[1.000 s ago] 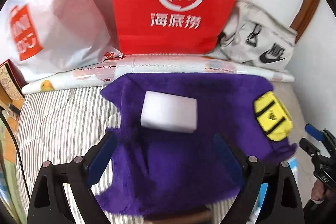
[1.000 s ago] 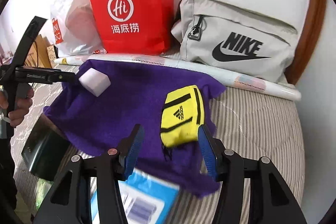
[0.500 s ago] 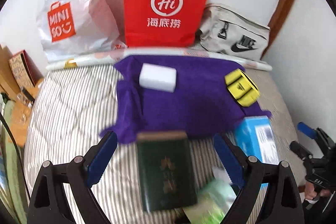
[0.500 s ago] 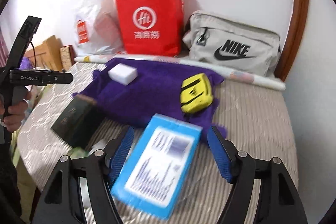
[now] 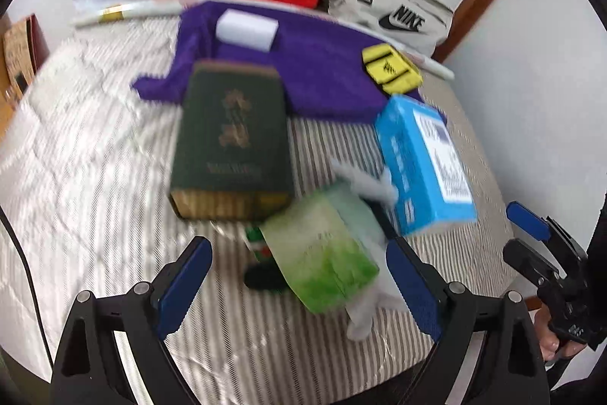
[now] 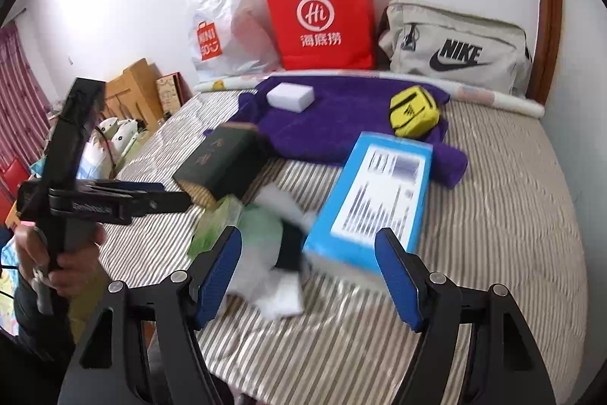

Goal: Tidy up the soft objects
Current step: 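Grasp the green tissue pack with the left tool while the right tool moves toward the white socks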

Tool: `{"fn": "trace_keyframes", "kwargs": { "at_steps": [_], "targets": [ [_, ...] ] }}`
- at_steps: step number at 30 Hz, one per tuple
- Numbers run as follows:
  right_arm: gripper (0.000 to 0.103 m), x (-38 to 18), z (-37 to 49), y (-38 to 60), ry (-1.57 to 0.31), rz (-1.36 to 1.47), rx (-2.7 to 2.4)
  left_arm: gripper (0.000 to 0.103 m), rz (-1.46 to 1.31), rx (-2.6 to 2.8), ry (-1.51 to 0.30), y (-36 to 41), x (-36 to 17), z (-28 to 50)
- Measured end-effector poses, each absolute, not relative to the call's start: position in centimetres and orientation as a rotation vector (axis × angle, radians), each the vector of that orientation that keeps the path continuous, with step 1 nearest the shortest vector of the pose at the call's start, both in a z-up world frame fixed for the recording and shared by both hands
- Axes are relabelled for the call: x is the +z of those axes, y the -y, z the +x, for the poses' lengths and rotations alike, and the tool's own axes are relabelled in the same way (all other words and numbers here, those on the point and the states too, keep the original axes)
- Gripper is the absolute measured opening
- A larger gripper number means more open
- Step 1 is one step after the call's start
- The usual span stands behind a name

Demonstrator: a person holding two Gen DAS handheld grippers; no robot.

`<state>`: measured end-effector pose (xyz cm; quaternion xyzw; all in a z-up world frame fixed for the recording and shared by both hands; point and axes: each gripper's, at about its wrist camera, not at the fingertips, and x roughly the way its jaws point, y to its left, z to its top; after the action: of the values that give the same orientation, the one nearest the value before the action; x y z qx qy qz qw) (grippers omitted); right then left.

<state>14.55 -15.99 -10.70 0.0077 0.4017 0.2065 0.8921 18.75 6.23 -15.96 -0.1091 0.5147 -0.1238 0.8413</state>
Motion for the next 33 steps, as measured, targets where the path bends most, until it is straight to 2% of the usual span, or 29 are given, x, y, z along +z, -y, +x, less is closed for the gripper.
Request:
{"fn": "trace_keyframes", "kwargs": {
  "at_steps": [21, 22, 23, 25, 33],
  "targets": [
    [0.072, -15.0, 12.0, 18.5, -0.909, 0.134, 0.494, 0.092, -0.287, -0.247, -1.190, -2.8, -19.7, 21.0],
    [0.072, -15.2, 12.1, 18.6, -0.912, 0.136, 0.495, 0.085, -0.283, -0.238, -1.183, -2.7, -19.7, 21.1],
    [0.072, -15.4, 12.2, 18.6, -0.917, 0.137, 0.495, 0.067, -0.274, -0.223, -1.170, -2.7, -19.6, 21.2],
    [0.072, -15.7, 12.4, 18.7, -0.923, 0.141, 0.497, 0.052, -0.254, -0.215, -1.161, -2.7, -19.4, 21.2],
    [0.072, -16.3, 12.9, 18.1, -0.940, 0.132, 0.506, 0.052, -0.209, -0.214, -1.085, -3.8, -17.0, 19.7]
  ]
}}
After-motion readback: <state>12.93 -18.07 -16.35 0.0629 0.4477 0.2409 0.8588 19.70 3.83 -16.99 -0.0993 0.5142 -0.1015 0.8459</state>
